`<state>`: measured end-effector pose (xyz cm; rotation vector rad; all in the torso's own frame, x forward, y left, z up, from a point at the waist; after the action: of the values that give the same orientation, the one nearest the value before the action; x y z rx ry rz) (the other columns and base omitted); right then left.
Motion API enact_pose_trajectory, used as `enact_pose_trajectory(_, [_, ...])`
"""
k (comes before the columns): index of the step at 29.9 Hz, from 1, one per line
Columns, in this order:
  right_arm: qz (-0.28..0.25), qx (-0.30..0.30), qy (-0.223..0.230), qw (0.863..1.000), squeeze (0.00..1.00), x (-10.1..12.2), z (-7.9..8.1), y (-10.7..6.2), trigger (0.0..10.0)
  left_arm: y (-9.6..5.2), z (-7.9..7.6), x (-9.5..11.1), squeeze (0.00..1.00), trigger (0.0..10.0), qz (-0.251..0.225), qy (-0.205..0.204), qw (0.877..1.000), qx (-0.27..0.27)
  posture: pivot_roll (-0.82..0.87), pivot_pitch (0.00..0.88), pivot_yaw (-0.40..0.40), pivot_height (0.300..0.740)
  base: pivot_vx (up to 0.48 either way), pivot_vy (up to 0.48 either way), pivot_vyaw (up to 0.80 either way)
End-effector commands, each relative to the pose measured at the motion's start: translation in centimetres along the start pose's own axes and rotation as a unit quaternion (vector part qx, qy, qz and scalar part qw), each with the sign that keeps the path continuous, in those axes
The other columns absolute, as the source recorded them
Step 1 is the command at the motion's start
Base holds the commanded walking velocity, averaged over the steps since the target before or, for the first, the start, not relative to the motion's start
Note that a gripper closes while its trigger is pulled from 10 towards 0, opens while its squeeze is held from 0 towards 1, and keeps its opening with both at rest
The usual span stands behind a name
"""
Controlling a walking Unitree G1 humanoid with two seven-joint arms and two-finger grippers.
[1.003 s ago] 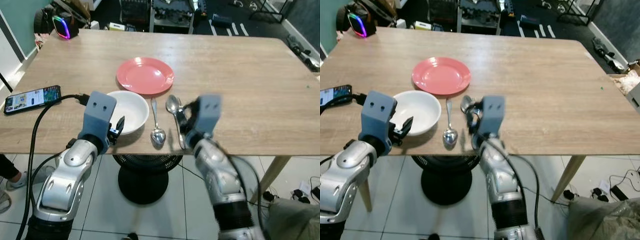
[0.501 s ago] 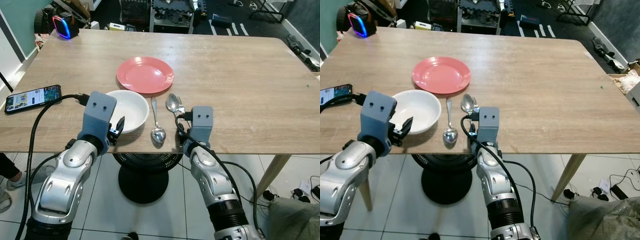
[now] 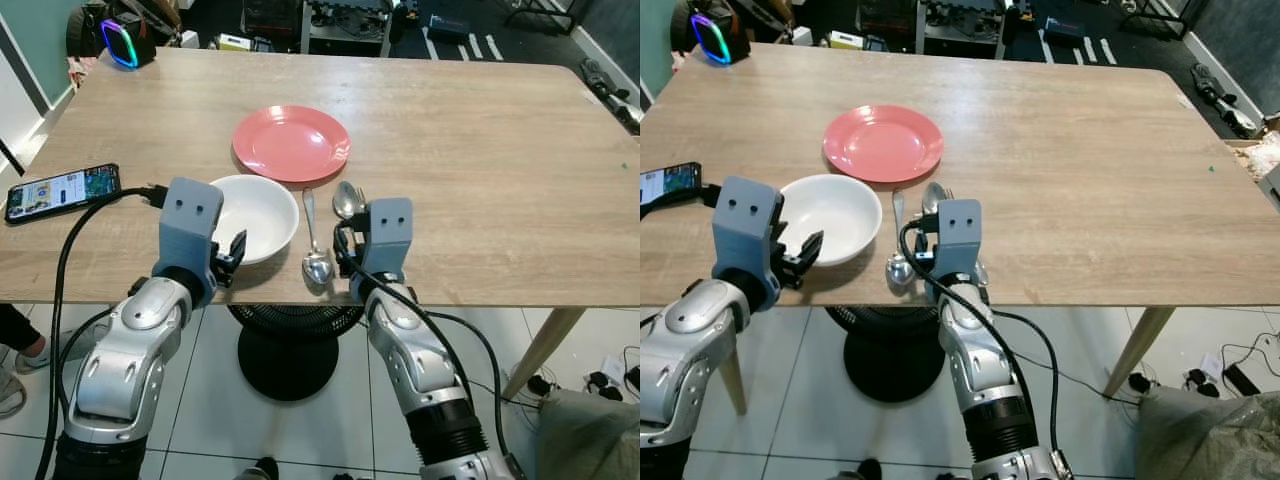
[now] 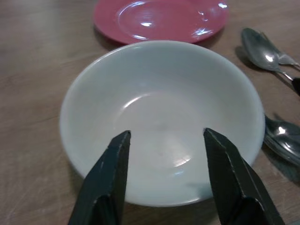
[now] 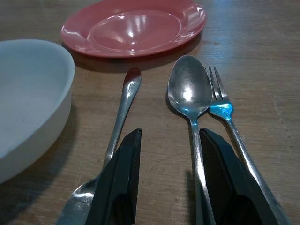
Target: Setting the table
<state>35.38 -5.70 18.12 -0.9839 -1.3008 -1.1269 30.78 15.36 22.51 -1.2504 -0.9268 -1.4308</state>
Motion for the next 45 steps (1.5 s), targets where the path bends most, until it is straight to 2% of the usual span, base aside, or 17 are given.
enact_pose_trajectory(1, [0.030,0.011,-0.002,0.999,0.00,-1.6,0.6,-0.4,10.0,-0.7,-0.2,1.0,0.00,10.0,-0.009,0.021,0.999,-0.049,0.10,0.211,0.030,0.740,0.000,0.000,0.00])
enact_pose_trajectory(3, [0.041,0.014,-0.009,0.999,0.00,-2.2,0.8,-0.5,10.0,-1.1,-0.2,1.2,0.00,10.0,-0.004,0.032,0.996,-0.081,0.10,0.210,0.029,0.740,0.000,0.000,0.00])
enact_pose_trajectory(5, [0.041,0.014,-0.009,0.999,0.00,-2.2,0.8,-0.5,10.0,-1.1,-0.2,1.2,0.00,10.0,-0.004,0.032,0.996,-0.081,0.10,0.210,0.029,0.740,0.000,0.000,0.00])
enact_pose_trajectory(7, [0.050,0.018,-0.012,0.999,0.00,-2.7,0.9,-0.5,10.0,-1.4,-0.5,1.3,0.00,10.0,-0.001,0.039,0.993,-0.110,0.10,0.208,0.028,0.740,0.000,0.000,0.00])
enact_pose_trajectory(8, [0.066,0.015,-0.020,0.998,0.00,-3.3,1.0,-0.6,10.0,-1.8,-1.2,1.5,0.00,10.0,0.002,0.036,0.988,-0.150,0.10,0.206,0.027,0.740,0.000,0.000,0.00])
enact_pose_trajectory(11, [0.074,-0.003,-0.026,0.997,0.00,-3.9,0.7,-0.5,10.0,-2.0,-1.8,1.4,0.00,10.0,0.008,0.031,0.983,-0.180,0.10,0.204,0.028,0.740,0.000,0.000,0.00])
enact_pose_trajectory(15, [0.066,-0.015,-0.017,0.998,0.00,-3.6,0.4,-0.4,10.0,-2.2,-2.1,1.5,0.00,10.0,0.007,0.034,0.980,-0.196,0.10,0.203,0.027,0.740,0.000,0.000,0.00])
enact_pose_trajectory(19, [0.020,-0.011,0.018,1.000,0.00,-1.6,0.5,-0.1,10.0,-2.4,-2.2,2.1,0.00,10.0,0.000,0.036,0.977,-0.211,0.10,0.202,0.026,0.740,0.000,0.000,0.00])
enact_pose_trajectory(26, [0.000,-0.015,0.044,0.999,0.00,-0.1,0.1,0.1,10.0,-2.6,-2.6,2.8,0.00,10.0,-0.010,0.030,0.972,-0.231,0.10,0.202,0.025,0.740,0.000,0.000,0.00])
enact_pose_trajectory(32, [0.010,-0.021,0.007,1.000,0.00,-0.9,0.1,0.3,10.0,-2.0,-3.1,2.8,0.00,10.0,-0.011,0.021,0.972,-0.232,0.10,0.204,0.024,0.740,0.000,0.000,0.00])
enact_pose_trajectory(35, [0.025,-0.030,-0.032,0.999,0.00,-1.9,0.3,0.3,10.0,-1.6,-3.6,2.9,0.00,10.0,-0.012,0.008,0.971,-0.240,0.11,0.207,0.024,0.740,0.000,0.000,0.00])
enact_pose_trajectory(40, [0.030,-0.044,-0.046,0.997,0.00,-2.3,0.1,0.4,10.0,-1.6,-4.1,3.0,0.00,10.0,-0.013,-0.006,0.965,-0.261,0.11,0.210,0.023,0.740,0.000,0.000,0.00])
enact_pose_trajectory(41, [0.030,-0.055,-0.046,0.997,0.00,-2.4,-0.1,0.5,10.0,-1.7,-4.4,3.1,0.00,10.0,-0.014,-0.013,0.961,-0.276,0.11,0.211,0.024,0.740,0.000,0.000,0.00])
enact_pose_trajectory(45, [0.021,-0.065,-0.036,0.997,0.00,-2.0,-0.4,0.7,10.0,-1.8,-4.5,3.1,0.00,10.0,-0.015,-0.011,0.959,-0.283,0.11,0.212,0.025,0.740,0.000,0.000,0.00])
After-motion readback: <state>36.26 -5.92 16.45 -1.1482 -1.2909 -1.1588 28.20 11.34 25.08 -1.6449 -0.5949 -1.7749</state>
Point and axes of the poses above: a point about 5 cm out from each wrist's last joint towards the gripper, its own y axis pointing out of the wrist towards the gripper, its own x axis along the axis of the wrist's last joint, z = x × y, the point moved 1 cm from there along y, pointing out of the wrist towards the gripper
